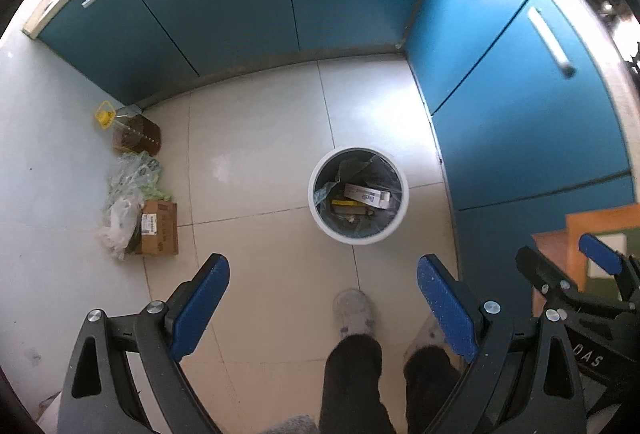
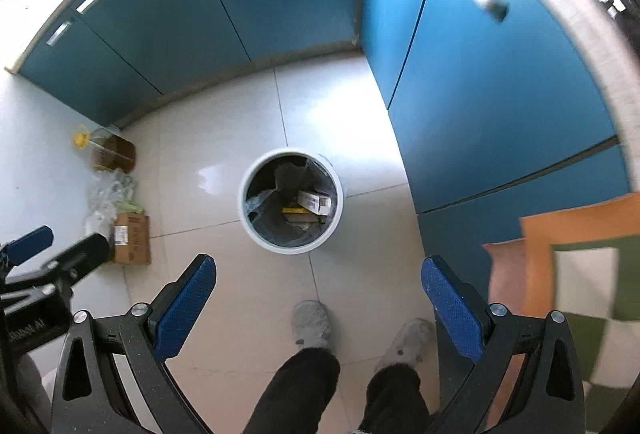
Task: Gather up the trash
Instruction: 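Move both tools back toward the table, then grasp the white tissue with left tool while right tool grasps green pepper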
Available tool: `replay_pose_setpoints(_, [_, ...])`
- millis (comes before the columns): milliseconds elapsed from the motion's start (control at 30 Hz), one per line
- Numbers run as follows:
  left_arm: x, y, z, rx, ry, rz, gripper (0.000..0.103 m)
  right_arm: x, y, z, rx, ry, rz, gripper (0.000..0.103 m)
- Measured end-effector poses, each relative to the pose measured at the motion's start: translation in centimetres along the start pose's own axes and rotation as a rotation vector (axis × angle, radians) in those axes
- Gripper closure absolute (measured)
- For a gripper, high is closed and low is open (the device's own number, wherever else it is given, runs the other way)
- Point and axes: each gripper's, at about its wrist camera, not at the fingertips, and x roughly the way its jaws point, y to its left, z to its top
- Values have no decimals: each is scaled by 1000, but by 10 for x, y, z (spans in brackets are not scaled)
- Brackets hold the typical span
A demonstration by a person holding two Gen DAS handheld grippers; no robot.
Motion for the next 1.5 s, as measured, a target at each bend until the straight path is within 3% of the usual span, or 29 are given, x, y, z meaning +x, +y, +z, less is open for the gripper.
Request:
replay_pose_setpoints(267, [-86,-12,-10,-4,-70,51,7,-97,-24,-18,93,-37,121,0])
replay_pose_setpoints(400, [-119,-54,1,52,-121,31,7,-139,-85,-20,218,-91,145,0])
replay_pose_setpoints(500, [-141,-112,16,131,-154,-12,7,-174,-159,-27,344,-162,100,0])
replay_pose_setpoints(633, [-159,-219,34,268,-161,-89,7,-209,-270,-55,546,-232,0,0])
replay_pose_setpoints(733, [-153,-316,47,357,-97,-207,7,-215,-354,-85,713,-251,-56,2])
replay_pose_setpoints(833, [-131,-399,53,418,17,-313,8,-208,-420,-110,825,-244,-107,31])
replay_pose_setpoints(867, [-122,-421,53,434,44,-329,8,-203,-444,-119,865,-236,-108,36])
replay_pose_setpoints(1000, [-82,-492,54,461,147,-376,9,-183,-495,-142,953,-214,-84,37])
replay_pose_setpoints(1033, [-70,-508,56,459,171,-379,13,-180,-500,-144,962,-211,-77,37])
replay_pose_setpoints(1167, [-49,-536,52,458,215,-358,56,-162,-518,-142,976,-192,-15,37])
replay_pose_setpoints(1200, [-54,-539,51,465,174,-358,94,-157,-517,-139,973,-187,0,37])
replay_pose_setpoints(1233, [-59,-538,50,487,148,-348,98,-155,-513,-136,966,-183,23,36])
replay_pose_setpoints(1367, [-81,-518,51,503,32,-290,99,-142,-492,-112,912,-175,105,36])
replay_pose_setpoints(1500, [-88,-478,56,452,-14,-245,99,-128,-465,-79,826,-156,137,36])
